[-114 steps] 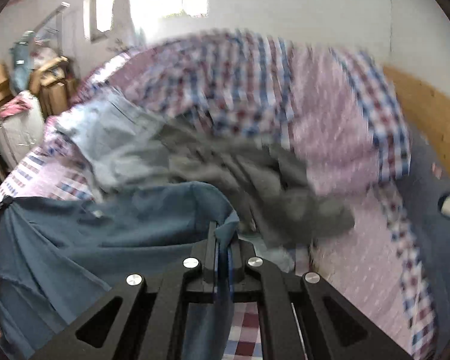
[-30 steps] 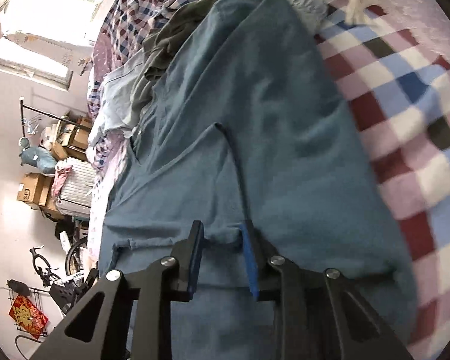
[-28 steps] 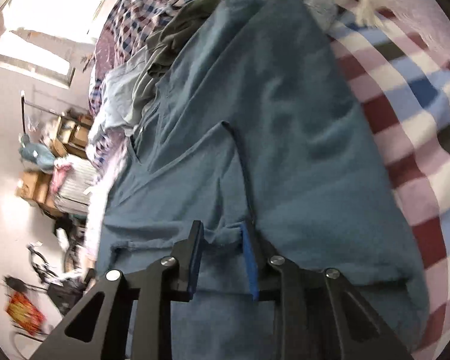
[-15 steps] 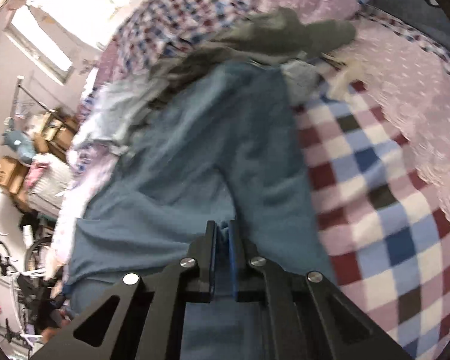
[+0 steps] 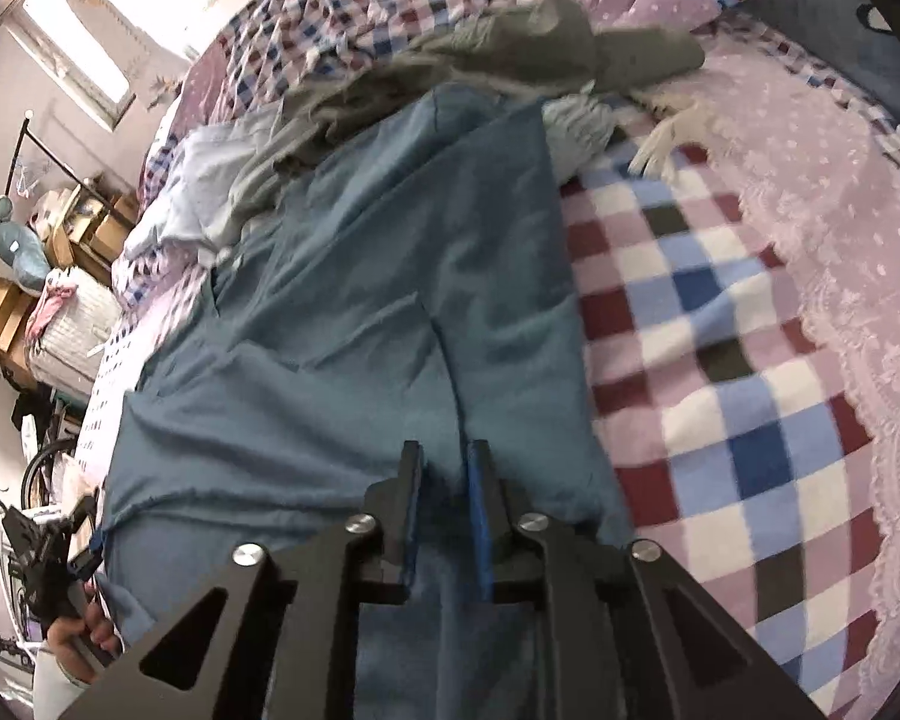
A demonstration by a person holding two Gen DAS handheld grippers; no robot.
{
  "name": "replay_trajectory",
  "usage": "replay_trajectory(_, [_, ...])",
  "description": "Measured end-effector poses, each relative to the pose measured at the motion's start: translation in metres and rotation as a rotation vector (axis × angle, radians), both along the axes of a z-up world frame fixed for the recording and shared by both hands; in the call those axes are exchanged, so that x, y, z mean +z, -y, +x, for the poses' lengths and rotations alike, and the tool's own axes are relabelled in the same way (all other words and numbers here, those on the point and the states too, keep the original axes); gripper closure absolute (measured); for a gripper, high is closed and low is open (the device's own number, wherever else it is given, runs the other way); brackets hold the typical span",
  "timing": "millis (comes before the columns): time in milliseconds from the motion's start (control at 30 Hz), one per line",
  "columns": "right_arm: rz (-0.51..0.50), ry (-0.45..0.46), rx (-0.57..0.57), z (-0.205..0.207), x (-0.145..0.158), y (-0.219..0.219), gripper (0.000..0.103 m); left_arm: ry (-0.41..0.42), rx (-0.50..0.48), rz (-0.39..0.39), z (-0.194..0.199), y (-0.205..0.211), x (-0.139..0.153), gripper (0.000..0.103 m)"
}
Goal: Fold clothes
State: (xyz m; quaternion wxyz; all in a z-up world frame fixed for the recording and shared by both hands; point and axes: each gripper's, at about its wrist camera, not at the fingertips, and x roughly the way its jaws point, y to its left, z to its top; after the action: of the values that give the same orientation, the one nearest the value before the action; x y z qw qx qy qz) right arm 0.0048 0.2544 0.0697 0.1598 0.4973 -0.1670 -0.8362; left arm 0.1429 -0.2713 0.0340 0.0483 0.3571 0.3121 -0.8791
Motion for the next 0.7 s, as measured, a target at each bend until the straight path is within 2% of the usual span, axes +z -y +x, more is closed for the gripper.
replay_trajectory(67, [-0.027, -0.008, -0.002, -0.002, 0.001, -0.001, 0.064, 0.001, -0.033, -0.035, 0.009, -0.005, 0.004, 0.021])
replay_trajectory(133, [-0.057, -0.007, 0.004, -0.004, 0.0, 0.001, 0.063, 0.01, -0.067, -0.069, 0.016, -0.011, 0.006, 0.022])
replay_trajectory(267, [-0.054, 0.01, 0.031, -0.004, -0.006, 0.01, 0.062, 0.016, -0.145, -0.208, 0.024, -0.031, 0.014, 0.022])
replay_trajectory(333, [-0.053, 0.015, 0.035, -0.004, -0.009, 0.012, 0.062, 0.023, -0.151, -0.242, 0.022, -0.036, 0.014, 0.024])
replay_trajectory(400, [-0.05, 0.014, 0.034, -0.003, -0.01, 0.013, 0.061, 0.051, -0.143, -0.263, 0.017, -0.037, 0.011, 0.032])
replay_trajectory(467, [-0.044, 0.008, 0.037, -0.003, -0.01, 0.013, 0.061, 0.077, -0.122, -0.261, 0.009, -0.035, 0.006, 0.053])
replay_trajectory(533, [-0.042, -0.002, 0.036, -0.004, -0.009, 0.014, 0.061, 0.081, -0.098, -0.246, 0.004, -0.031, 0.003, 0.06])
replay_trajectory(567, [-0.043, -0.012, 0.033, -0.005, -0.008, 0.014, 0.061, 0.074, -0.083, -0.23, 0.003, -0.027, 0.003, 0.073])
replay_trajectory(633, [-0.043, -0.037, 0.028, -0.009, -0.003, 0.013, 0.061, 0.069, -0.051, -0.191, 0.001, -0.019, 0.0, 0.088])
replay_trajectory(700, [-0.034, -0.069, 0.018, -0.017, 0.002, 0.012, 0.06, 0.061, -0.029, -0.146, 0.002, -0.012, -0.003, 0.09])
